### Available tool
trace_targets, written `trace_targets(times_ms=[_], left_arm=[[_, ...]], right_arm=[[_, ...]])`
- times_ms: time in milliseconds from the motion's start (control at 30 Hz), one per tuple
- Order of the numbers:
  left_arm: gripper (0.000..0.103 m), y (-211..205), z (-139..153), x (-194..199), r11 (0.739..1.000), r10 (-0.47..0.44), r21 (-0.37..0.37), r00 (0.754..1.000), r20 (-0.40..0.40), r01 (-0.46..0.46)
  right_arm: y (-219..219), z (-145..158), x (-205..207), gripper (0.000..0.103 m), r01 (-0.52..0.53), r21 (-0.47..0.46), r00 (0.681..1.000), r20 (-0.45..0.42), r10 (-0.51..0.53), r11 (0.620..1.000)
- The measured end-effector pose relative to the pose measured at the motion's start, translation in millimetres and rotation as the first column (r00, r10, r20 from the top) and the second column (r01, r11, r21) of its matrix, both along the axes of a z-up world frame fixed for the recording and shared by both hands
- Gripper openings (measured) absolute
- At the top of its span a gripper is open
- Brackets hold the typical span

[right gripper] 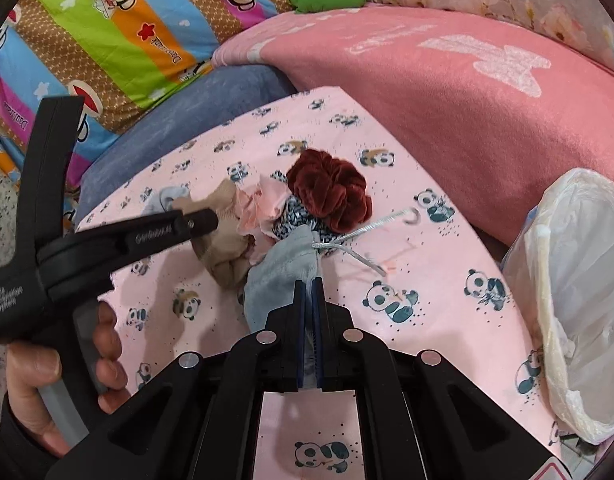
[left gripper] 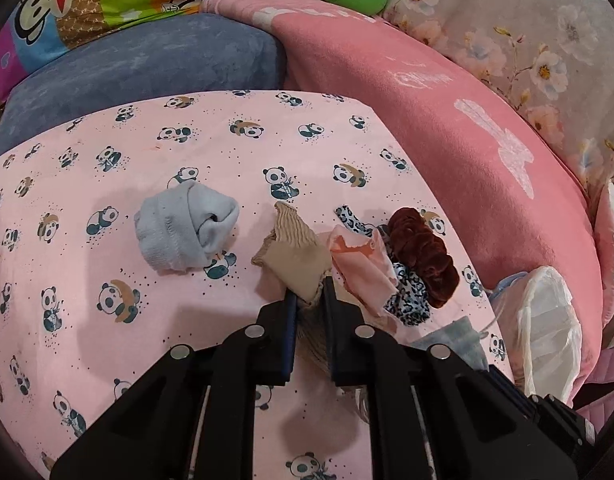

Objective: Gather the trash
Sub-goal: 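Grasp the grey drawstring pouch with the right tool while the left tool grasps the tan stocking, then carry the grey pouch and tan stocking over the trash bin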

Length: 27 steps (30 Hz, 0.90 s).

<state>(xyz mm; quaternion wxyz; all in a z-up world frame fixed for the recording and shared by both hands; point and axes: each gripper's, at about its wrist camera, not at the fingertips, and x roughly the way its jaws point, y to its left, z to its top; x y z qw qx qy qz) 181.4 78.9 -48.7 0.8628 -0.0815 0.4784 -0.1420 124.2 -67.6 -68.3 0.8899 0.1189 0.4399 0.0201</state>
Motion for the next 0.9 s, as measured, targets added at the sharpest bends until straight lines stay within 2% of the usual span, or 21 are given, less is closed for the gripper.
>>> trace_targets(times_ms=[333,633,900], left_arm=[[0.012,-17.3,45.3,-28.9,0.999,-0.051,0.006,0.994,0.097,0.051],[0.012,-48.2,54.1,-51.4,0.993,-0.114,0.032,0.986,0.125,0.111],[0.012,-82.1,58.6,-69.0,0.982,-0.183,0.062,0.973,0.139,0.176]], right_arm=[[-21.0,42.9,-22.6,0.005,0.058,0.0,0.993,0.107,-0.058,0.998],[-64.7,65.8,-47.8,0.005,0.156,0.02,0.975,0.159,-0.157,0.988],[-109.1,69.4,-65.7,0.005,0.231,0.051,0.956,0.175,-0.236,0.972]])
